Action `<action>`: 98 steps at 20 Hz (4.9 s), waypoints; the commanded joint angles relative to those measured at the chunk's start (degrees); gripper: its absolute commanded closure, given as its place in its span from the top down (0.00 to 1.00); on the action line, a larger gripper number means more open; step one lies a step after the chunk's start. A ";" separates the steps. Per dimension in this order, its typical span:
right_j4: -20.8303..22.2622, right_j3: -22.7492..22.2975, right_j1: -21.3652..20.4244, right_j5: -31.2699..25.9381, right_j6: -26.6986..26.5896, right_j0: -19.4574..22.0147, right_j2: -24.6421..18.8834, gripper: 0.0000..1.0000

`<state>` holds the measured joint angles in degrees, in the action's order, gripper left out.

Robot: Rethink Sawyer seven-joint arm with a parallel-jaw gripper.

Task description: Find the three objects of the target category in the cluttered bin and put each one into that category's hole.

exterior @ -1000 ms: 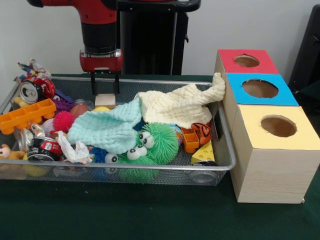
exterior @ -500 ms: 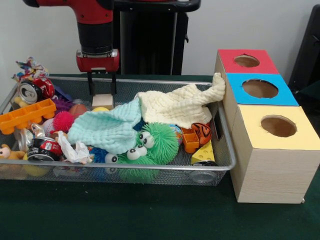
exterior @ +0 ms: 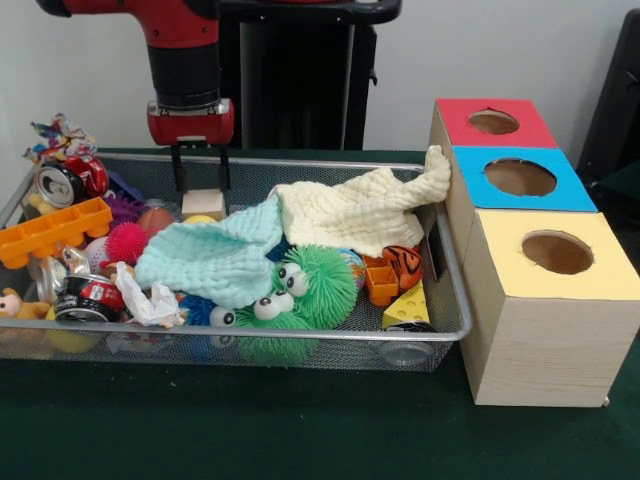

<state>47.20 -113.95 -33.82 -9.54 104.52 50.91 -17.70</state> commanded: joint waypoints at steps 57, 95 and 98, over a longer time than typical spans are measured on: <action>-3.26 4.04 8.10 -4.15 0.49 5.14 -9.82 1.00; -12.91 -1.67 -1.25 -10.56 0.48 4.85 -13.25 1.00; -15.26 -3.51 -5.63 -12.58 0.58 4.29 -13.42 1.00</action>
<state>36.69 -116.50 -33.23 -13.50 104.52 54.82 -27.21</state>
